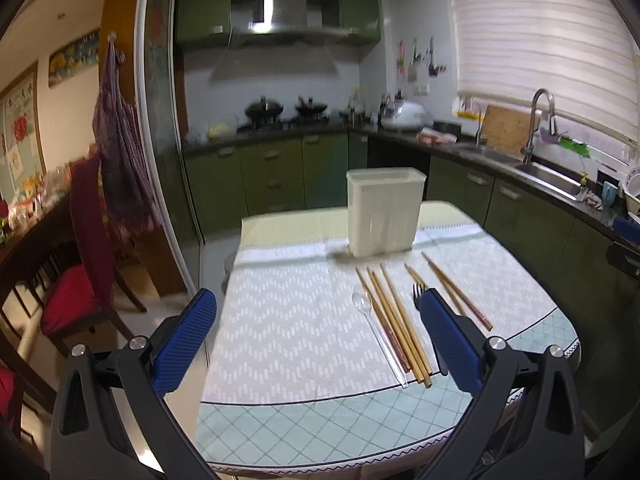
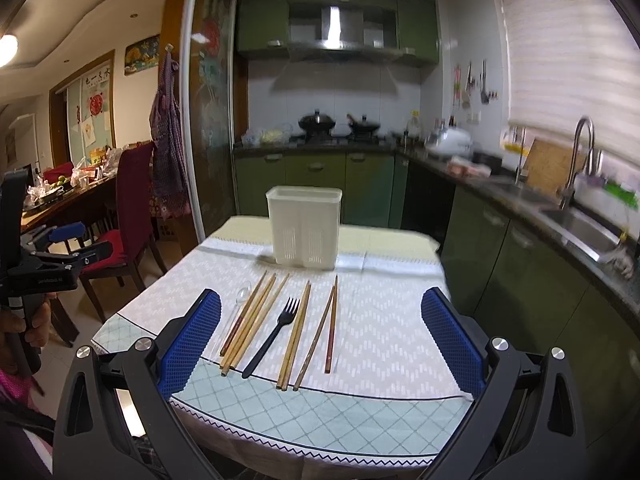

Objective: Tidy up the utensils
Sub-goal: 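Grasp the clear plastic spoon with the left gripper while the right gripper grasps the black fork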

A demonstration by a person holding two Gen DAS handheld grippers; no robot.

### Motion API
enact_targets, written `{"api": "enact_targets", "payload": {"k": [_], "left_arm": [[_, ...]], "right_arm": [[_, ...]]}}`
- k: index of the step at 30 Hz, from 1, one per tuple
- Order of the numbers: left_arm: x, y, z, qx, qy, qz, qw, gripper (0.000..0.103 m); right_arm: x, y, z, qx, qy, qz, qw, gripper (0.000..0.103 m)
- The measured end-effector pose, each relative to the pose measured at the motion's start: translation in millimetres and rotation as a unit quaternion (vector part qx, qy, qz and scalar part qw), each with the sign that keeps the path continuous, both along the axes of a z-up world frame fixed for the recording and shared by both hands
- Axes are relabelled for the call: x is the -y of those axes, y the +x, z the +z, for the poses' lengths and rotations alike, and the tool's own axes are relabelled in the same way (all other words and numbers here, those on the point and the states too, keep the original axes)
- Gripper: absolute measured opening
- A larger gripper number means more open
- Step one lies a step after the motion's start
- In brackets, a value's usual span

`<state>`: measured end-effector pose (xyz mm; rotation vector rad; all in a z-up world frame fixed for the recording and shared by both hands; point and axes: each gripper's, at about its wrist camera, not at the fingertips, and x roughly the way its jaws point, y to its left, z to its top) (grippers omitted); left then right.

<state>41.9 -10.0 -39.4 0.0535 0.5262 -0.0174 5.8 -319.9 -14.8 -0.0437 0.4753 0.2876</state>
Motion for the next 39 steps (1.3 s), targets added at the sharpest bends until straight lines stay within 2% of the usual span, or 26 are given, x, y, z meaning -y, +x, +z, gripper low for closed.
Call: {"api": "enact_targets", "payload": {"k": [2,3,6,8,13,15,17,20,22,26,29,35,39], "left_arm": [[0,22,-6,-0.038,-0.003,0.003,0.9993,0.097],[-1,41,-13,-0.075,-0.015,0.007,0.9970,0.097],[-4,88,-38,-0.158,-0.050,0.005,0.9861,0.097],[2,110,-51,-0.180,-0.040,0.013,0.9827,0.097],[20,159,-86,-0.219,-0.005,0.014,0.9757,0.097],[24,176,-99,-0.243,-0.003,0.020,0.9698,0.090],[30,189,-113,-0.276,-0.008,0.015,0.9610,0.071],[36,201,-128,-0.311,-0.013,0.017,0.9501,0.061],[36,205,-136,-0.321,-0.009,0.023,0.9467,0.059],[38,213,-149,-0.342,-0.002,0.041,0.9388,0.043],[37,217,-150,-0.344,-0.002,0.049,0.9377,0.042],[42,216,-145,-0.351,-0.037,0.039,0.9349,0.044],[44,213,-134,-0.333,-0.045,0.044,0.9410,0.046]], "right_arm": [[6,23,-4,-0.027,0.005,-0.002,1.000,0.099],[8,40,-9,-0.048,0.003,-0.011,0.999,0.099],[11,84,-22,-0.120,-0.002,-0.027,0.992,0.099],[6,108,-31,-0.147,-0.005,-0.013,0.989,0.099],[-5,153,-52,-0.174,-0.027,-0.012,0.984,0.099],[-12,170,-60,-0.197,-0.020,0.000,0.980,0.099],[-21,183,-68,-0.213,-0.020,0.013,0.977,0.099],[-29,197,-74,-0.219,-0.024,0.019,0.975,0.099],[-32,204,-76,-0.219,-0.022,0.025,0.975,0.099],[-33,214,-79,-0.222,-0.019,0.032,0.974,0.099],[-32,219,-81,-0.224,-0.013,0.036,0.974,0.099],[-26,220,-83,-0.225,-0.005,0.037,0.974,0.099],[-24,219,-84,-0.225,-0.002,0.037,0.974,0.099]]}}
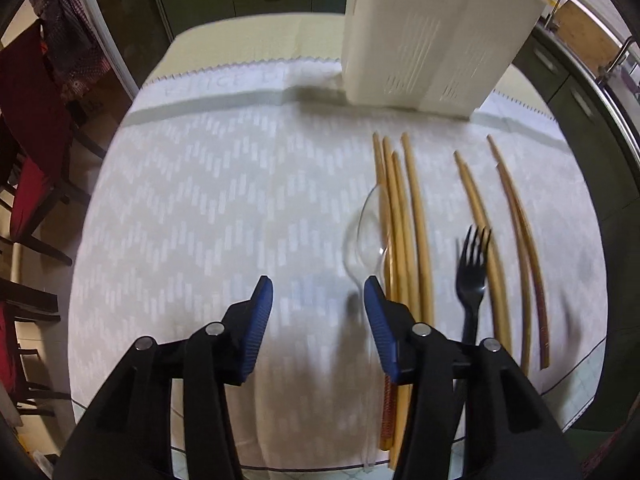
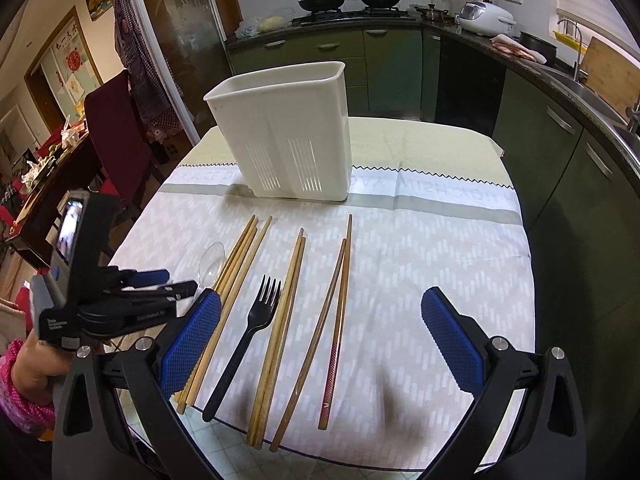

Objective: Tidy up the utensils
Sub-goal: 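Grasp the clear plastic spoon with the left gripper while the right gripper grasps the black fork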

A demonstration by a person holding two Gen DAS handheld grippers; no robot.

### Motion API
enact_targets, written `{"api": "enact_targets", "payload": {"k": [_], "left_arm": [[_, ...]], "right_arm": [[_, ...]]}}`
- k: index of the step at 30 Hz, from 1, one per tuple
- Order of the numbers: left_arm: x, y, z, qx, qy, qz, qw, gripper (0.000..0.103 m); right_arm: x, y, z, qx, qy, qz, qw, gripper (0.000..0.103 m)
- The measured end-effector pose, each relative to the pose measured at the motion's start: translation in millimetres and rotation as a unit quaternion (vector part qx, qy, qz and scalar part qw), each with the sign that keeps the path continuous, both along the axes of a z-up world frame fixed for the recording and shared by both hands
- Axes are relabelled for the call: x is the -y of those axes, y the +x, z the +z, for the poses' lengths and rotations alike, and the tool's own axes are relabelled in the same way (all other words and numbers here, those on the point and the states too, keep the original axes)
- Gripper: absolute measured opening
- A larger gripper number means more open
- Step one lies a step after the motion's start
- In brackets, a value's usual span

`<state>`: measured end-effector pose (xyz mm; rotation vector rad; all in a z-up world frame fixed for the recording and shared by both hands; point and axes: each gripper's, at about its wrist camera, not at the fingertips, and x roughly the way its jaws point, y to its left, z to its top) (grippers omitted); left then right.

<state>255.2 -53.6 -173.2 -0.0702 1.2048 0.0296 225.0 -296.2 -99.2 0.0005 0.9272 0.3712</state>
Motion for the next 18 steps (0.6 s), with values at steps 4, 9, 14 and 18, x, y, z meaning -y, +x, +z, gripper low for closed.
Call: {"api": "enact_targets", "payload": {"k": [4,9,14,18], "left_arm": [[0,7,5,0.000,-0.002,-0.008,1.0000,0.046],[5,9,-9,-0.015,0.000,-0.017,0.9997,0.046],[4,11,-13,-0.023,0.001,-0.020,0.9995,0.036],[3,12,-17,-0.028,0.000,-0.020,0.9994,0.014]], "right_arm": [[1,0,-1,-0.001,0.001,0.000,1.000,0.099],[1,-1,1,0.002,0.002,0.002,1.000,0.099],[1,-1,2,0.004,0.003,0.002,1.000,0.099],[-1,-1,0,-0.001,0.000,0.005,1.000,0.099]]}}
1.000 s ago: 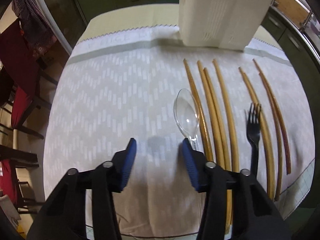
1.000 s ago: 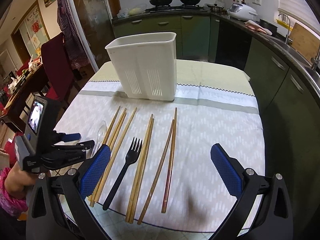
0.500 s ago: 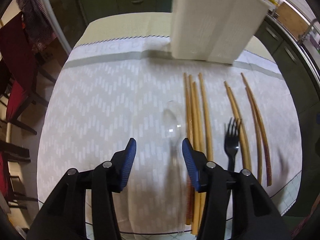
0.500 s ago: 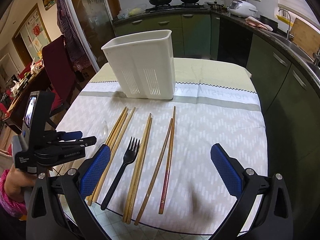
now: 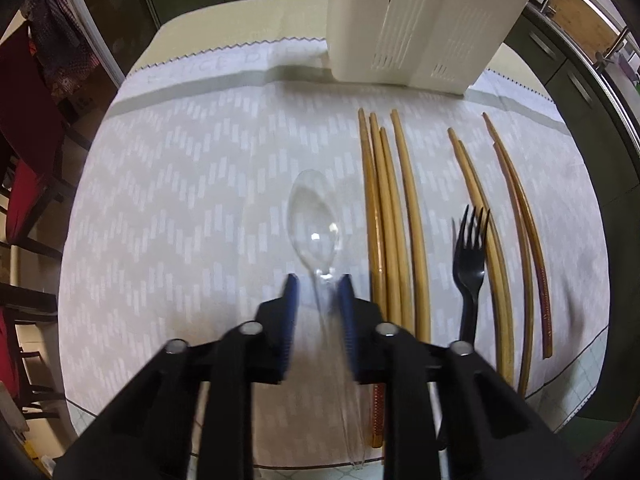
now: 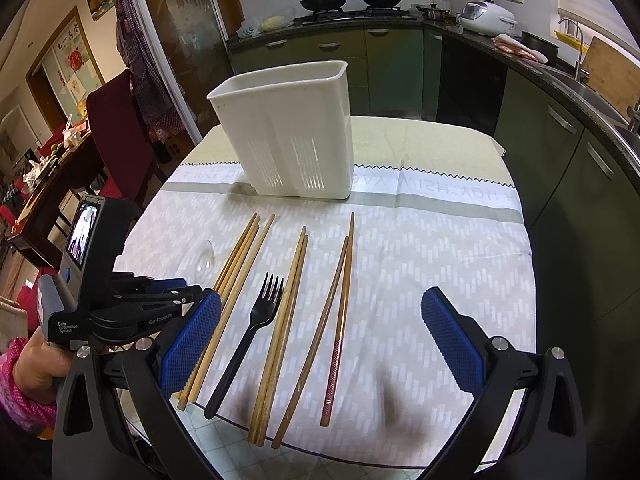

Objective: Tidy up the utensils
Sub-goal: 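Grasp the clear plastic spoon with the left gripper while the right gripper grasps the black fork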

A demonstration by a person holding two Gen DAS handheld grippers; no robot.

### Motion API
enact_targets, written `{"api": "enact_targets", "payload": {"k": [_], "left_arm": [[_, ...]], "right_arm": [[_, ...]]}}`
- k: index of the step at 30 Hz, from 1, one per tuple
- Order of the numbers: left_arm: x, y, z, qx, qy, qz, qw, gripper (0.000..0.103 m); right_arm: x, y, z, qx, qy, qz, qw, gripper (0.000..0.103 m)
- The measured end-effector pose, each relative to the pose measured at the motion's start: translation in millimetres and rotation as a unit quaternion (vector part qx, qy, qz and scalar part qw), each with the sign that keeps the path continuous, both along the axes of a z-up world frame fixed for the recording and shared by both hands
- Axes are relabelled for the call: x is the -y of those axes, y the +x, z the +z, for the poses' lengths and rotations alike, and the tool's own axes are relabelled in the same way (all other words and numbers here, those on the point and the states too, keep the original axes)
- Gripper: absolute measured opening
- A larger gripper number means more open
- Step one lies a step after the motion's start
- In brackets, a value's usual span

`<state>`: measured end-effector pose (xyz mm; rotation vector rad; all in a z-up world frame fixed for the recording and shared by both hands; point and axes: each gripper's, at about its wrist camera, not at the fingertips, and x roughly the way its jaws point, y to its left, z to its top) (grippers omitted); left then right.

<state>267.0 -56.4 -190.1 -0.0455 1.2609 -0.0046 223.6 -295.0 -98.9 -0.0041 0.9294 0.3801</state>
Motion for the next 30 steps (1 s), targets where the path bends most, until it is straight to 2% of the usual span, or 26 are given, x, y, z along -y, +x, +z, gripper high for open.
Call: {"api": "enact_targets", "payload": {"k": [2,5,9,10,11,13,18,21,25,30], "left_arm": [[-1,-1,-1,0.000,0.000,-0.002,1.0000,0.009],[-4,-2,-1,0.002,0.000,-0.014,0.9999,0.009],[-30,-5,0,0.002,0.005,-0.017,0.9998,0.009],[-34,-6,0,0.002,0.005,-0.015,0.9999,0.009],[-43,-6,0,0.002,0.004,-0.011,0.9999,0.009],[-52,-8,0,0.004,0.003,-0.008,1.0000,0.009],[-62,-11,0,0.013,-0.004,-0.011,0.9998,0.009],[-61,-11,0,0.022,0.001,-0.015,0.9997,0.009],[-57,-16,-1,0.038,0.008,-0.017,0.9991,0.009],[-56,-24,-2,0.046,-0.002,-0.019,0.9988,0.009]], "right_arm": [[-5,0,-2,-0.004,-0.003,0.005,1.000,0.099],[-14,2,-7,-0.021,-0.006,0.013,1.000,0.099],[-34,7,-19,-0.089,0.020,0.050,0.995,0.099],[-43,10,-26,-0.122,0.032,0.066,0.990,0.099],[-49,11,-29,-0.137,0.030,0.071,0.988,0.094],[-61,16,-39,-0.166,0.012,0.066,0.984,0.068],[-85,23,-59,-0.215,-0.026,0.049,0.975,0.051],[-96,24,-67,-0.218,-0.051,0.037,0.974,0.037],[-106,31,-81,-0.234,-0.079,0.020,0.969,0.032],[-121,36,-95,-0.248,-0.105,0.005,0.963,0.032]]}}
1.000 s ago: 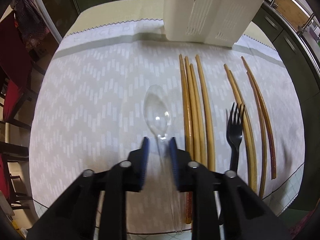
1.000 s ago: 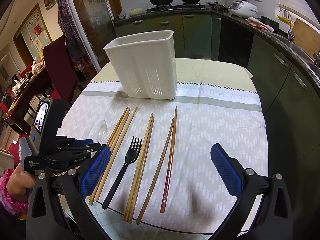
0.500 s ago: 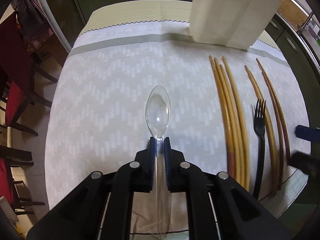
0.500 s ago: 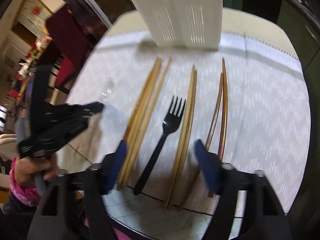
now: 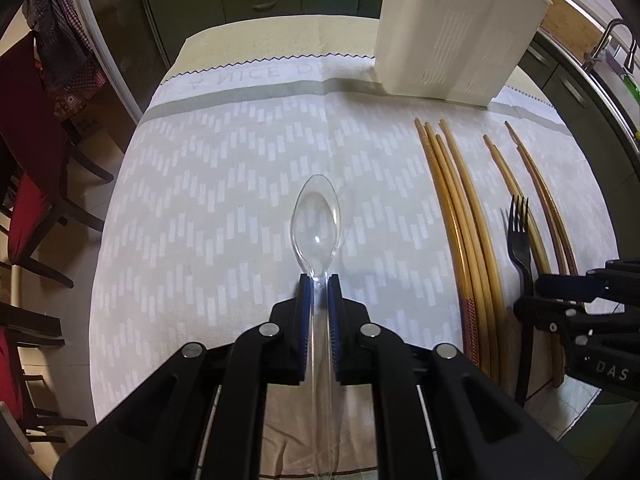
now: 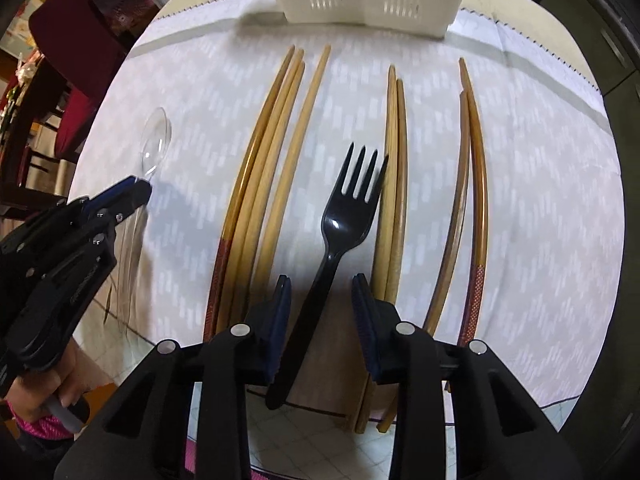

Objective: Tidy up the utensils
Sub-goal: 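Grasp the clear plastic spoon with the left gripper while the right gripper grasps the black fork, then lift the spoon and fork and lower both into the white utensil holder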

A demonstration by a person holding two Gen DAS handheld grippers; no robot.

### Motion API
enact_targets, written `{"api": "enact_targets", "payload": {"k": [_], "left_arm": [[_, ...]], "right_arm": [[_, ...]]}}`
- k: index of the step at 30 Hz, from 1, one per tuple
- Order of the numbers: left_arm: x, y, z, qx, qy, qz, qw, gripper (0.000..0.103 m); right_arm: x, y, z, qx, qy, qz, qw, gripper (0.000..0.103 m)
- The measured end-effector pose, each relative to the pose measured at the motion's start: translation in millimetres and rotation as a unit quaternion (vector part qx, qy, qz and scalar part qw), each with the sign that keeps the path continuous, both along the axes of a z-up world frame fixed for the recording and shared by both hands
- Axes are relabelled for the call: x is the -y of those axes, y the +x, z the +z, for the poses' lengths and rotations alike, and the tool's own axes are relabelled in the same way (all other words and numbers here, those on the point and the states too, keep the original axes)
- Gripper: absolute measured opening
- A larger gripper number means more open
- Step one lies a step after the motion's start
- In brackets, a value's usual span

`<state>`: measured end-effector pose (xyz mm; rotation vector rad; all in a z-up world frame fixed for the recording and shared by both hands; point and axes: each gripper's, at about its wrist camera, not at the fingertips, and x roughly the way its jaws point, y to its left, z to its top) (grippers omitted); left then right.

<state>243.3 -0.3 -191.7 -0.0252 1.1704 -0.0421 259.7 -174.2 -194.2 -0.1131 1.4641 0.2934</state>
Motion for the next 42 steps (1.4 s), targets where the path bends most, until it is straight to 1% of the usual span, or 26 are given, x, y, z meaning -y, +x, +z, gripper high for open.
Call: {"api": "enact_targets", "payload": {"k": [4,5,9,10,13,15,18,20,21,22,24,26,27,28,29,30,31,32,33,35,36,37,38,39,40,42], "left_arm": [[-1,-3,0,0.001,0.002,-0.007,1.0000,0.009],[0,-3,1,0.002,0.006,-0.011,0.9999,0.010],[0,-2,1,0.009,0.002,-0.015,0.9998,0.009],[0,-2,2,0.013,-0.002,-0.015,0.9998,0.009],[-2,-3,3,0.019,-0.008,-0.016,0.9997,0.009],[-5,-6,9,0.030,-0.012,-0.015,0.9994,0.009],[-8,-11,32,0.062,-0.024,-0.016,0.9977,0.009],[-9,-13,56,0.088,-0.039,-0.019,0.9952,0.009],[-8,-13,69,0.100,-0.051,-0.024,0.9933,0.009],[-7,-13,81,0.112,-0.058,-0.027,0.9916,0.009],[-1,-11,110,0.146,-0.069,-0.038,0.9861,0.009],[6,-8,139,0.186,-0.076,-0.044,0.9787,0.009],[9,-2,157,0.209,-0.085,-0.048,0.9730,0.009],[12,3,169,0.224,-0.092,-0.052,0.9688,0.009],[15,9,181,0.241,-0.095,-0.054,0.9643,0.009],[20,20,196,0.269,-0.095,-0.050,0.9572,0.009],[24,24,204,0.282,-0.099,-0.050,0.9530,0.009],[29,36,215,0.302,-0.107,-0.052,0.9458,0.009],[31,41,221,0.314,-0.113,-0.049,0.9414,0.009],[36,58,232,0.342,-0.126,-0.042,0.9304,0.009],[37,71,236,0.361,-0.138,-0.039,0.9215,0.009],[39,77,239,0.373,-0.146,-0.037,0.9157,0.009],[41,86,239,0.388,-0.152,-0.032,0.9084,0.009],[43,93,238,0.399,-0.153,-0.028,0.9038,0.009],[45,102,236,0.408,-0.153,-0.024,0.8998,0.009],[48,117,230,0.422,-0.160,-0.018,0.8923,0.009]], "right_arm": [[-14,2,-1,0.010,-0.038,0.003,0.999,0.032],[-19,2,-2,0.013,-0.048,0.008,0.999,0.030],[-34,4,-5,0.013,-0.045,0.015,0.999,0.010],[-37,6,-6,0.013,-0.035,0.011,0.999,0.010],[-41,4,-5,0.033,-0.023,0.012,0.999,0.010],[-42,1,2,0.048,0.001,0.014,0.999,0.010],[-35,-7,27,0.091,0.053,0.012,0.994,0.010],[-31,-13,48,0.129,0.086,0.010,0.988,0.010],[-27,-16,63,0.157,0.105,0.007,0.982,0.010],[-22,-18,73,0.174,0.117,0.006,0.978,0.010],[-9,-22,99,0.219,0.147,0.002,0.965,0.010],[8,-24,130,0.280,0.174,-0.007,0.944,0.010],[14,-24,147,0.312,0.182,-0.013,0.932,0.010],[29,-23,162,0.332,0.190,-0.017,0.924,0.010],[35,-19,177,0.360,0.201,-0.023,0.911,0.010],[44,-16,188,0.375,0.206,-0.026,0.903,0.010],[48,-13,200,0.395,0.209,-0.030,0.894,0.010],[51,-6,210,0.418,0.210,-0.035,0.883,0.010],[56,1,216,0.434,0.208,-0.038,0.876,0.010],[57,18,230,0.481,0.196,-0.048,0.853,0.010],[55,28,235,0.502,0.188,-0.053,0.842,0.010],[57,36,238,0.515,0.186,-0.059,0.834,0.010],[58,45,239,0.524,0.185,-0.063,0.829,0.010],[64,49,243,0.531,0.182,-0.065,0.825,0.010],[60,63,241,0.541,0.176,-0.067,0.819,0.010],[57,85,237,0.546,0.170,-0.067,0.817,0.010]]}}
